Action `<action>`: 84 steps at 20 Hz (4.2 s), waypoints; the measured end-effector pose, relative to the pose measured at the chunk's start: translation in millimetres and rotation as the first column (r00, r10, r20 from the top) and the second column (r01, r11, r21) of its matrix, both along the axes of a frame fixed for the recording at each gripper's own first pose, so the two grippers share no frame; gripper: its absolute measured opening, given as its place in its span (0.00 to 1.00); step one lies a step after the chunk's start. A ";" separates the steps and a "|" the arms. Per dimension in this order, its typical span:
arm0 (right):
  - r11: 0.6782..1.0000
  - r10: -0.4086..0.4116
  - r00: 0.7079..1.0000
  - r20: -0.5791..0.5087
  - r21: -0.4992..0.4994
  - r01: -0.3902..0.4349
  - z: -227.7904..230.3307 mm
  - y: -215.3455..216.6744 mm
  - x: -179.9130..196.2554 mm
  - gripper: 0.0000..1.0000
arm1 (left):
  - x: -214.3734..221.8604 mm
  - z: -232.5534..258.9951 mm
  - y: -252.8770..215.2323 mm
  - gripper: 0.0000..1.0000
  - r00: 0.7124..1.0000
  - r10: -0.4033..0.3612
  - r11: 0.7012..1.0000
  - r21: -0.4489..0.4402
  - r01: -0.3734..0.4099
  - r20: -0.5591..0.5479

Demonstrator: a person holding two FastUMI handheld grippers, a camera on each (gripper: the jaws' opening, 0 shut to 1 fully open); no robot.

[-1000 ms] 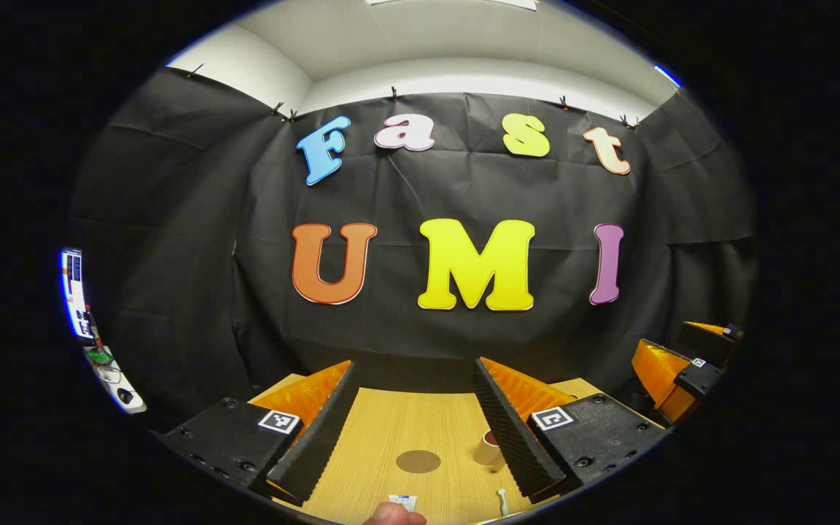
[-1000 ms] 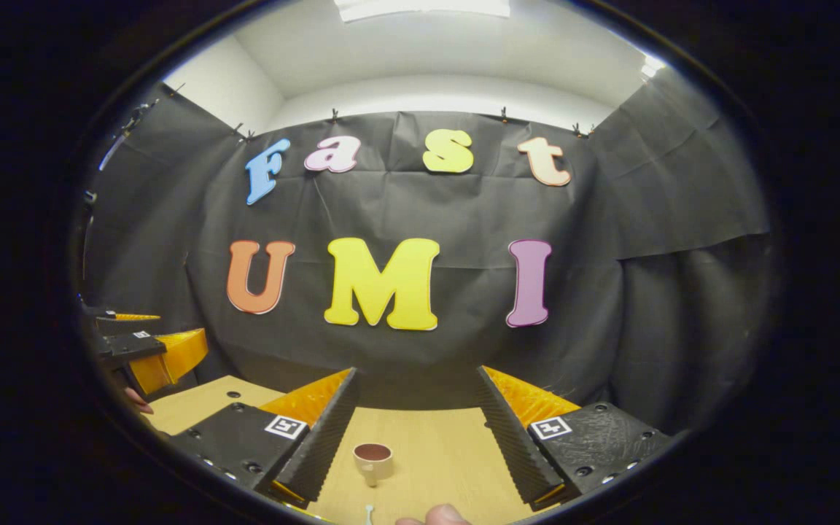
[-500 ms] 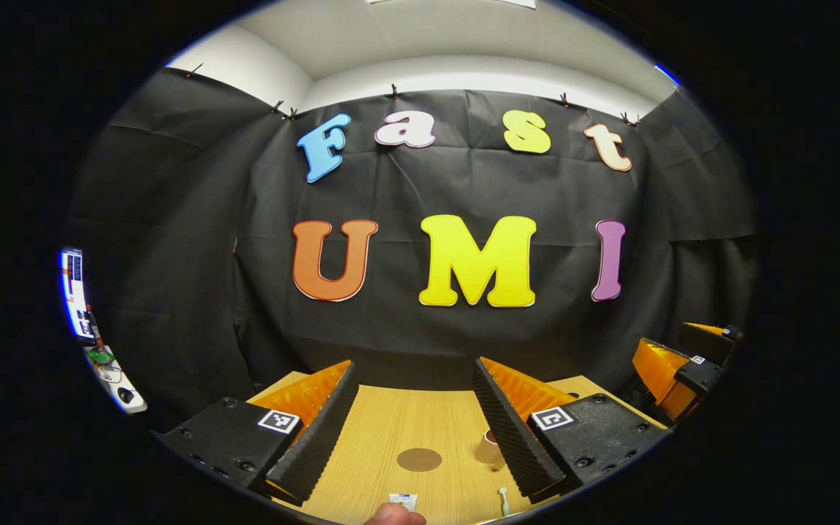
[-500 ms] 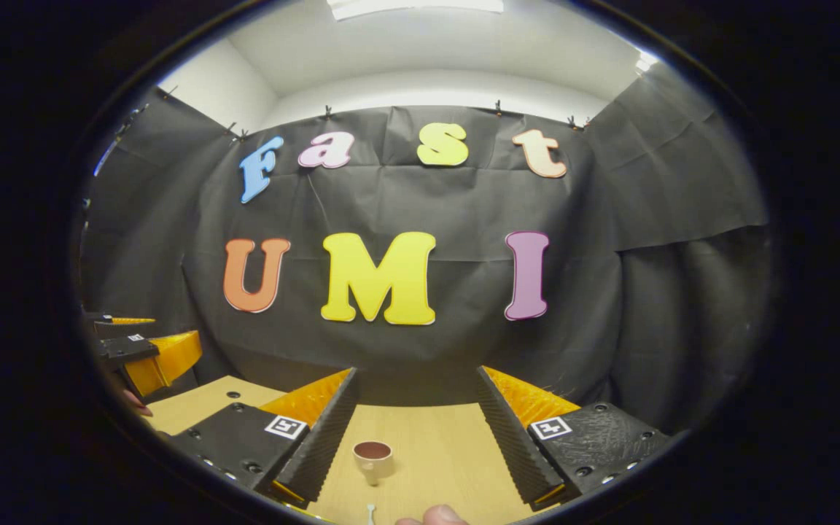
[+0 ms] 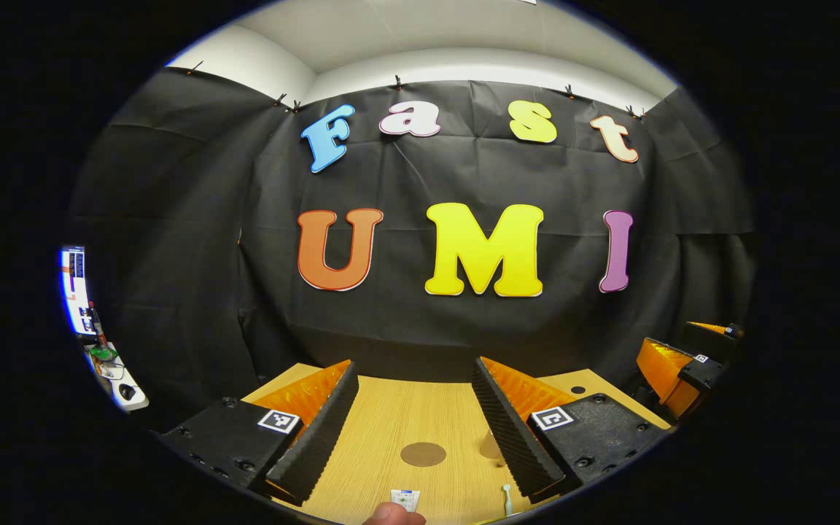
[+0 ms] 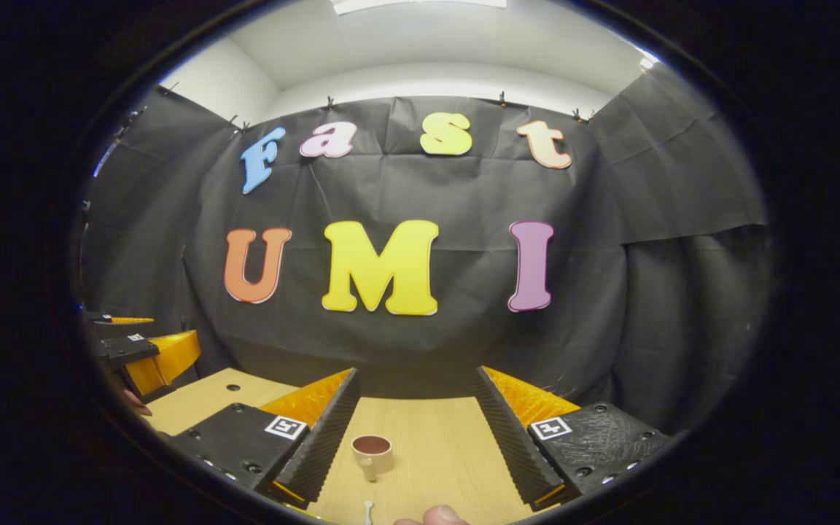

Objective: Put the toothbrush and toothpaste on the desktop into the cup, then pick up the cup and place it on the coaster on the desktop.

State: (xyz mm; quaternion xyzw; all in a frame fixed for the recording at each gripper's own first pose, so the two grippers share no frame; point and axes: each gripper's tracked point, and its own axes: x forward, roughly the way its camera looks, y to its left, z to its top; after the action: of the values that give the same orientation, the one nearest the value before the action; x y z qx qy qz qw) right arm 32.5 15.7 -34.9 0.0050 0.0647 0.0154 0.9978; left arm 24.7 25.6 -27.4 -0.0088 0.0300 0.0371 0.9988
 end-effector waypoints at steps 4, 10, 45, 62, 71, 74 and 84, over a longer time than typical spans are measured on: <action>1.000 -0.007 0.997 -0.078 -0.010 0.006 -26.4 -8.6 -1.1 0.95 | -4.7 -27.2 -3.3 0.99 0.998 -0.018 1.000 -0.011 0.017 -0.067; 1.000 0.011 0.957 -0.289 -0.007 -0.013 -95.1 -7.4 -18.4 0.96 | -20.5 -90.2 -6.1 0.99 0.976 -0.033 0.999 -0.002 0.033 -0.216; 0.996 0.044 0.527 -0.849 -0.007 -0.094 -344.9 60.6 -75.0 0.86 | -103.0 -250.4 -5.5 1.00 0.756 -0.084 0.996 -0.053 0.065 -0.649; 0.990 0.084 0.493 -0.866 0.018 -0.137 -358.6 72.1 -65.5 0.01 | -100.9 -297.0 -8.0 1.00 0.704 -0.073 0.997 -0.068 0.035 -0.706; 0.992 0.123 0.526 -0.842 0.083 -0.098 -325.4 59.5 -63.3 0.00 | -106.3 -335.6 -13.9 0.99 0.674 -0.080 0.996 -0.080 0.030 -0.734; 0.991 0.124 0.545 -0.829 0.079 -0.106 -311.8 53.1 -64.8 0.00 | -103.8 -344.5 -9.0 0.93 0.647 -0.071 0.997 -0.076 0.021 -0.759; 0.992 0.118 0.589 -0.799 0.062 -0.115 -289.8 42.0 -56.3 0.00 | -83.2 -347.7 -5.4 0.52 0.639 -0.070 0.998 -0.048 0.051 -0.766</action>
State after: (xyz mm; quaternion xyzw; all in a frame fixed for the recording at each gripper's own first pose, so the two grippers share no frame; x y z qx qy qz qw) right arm -23.8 57.8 -324.7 0.0088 0.5056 0.0766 0.8593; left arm -58.5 20.1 -375.1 -0.0023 0.4509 0.0037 0.8925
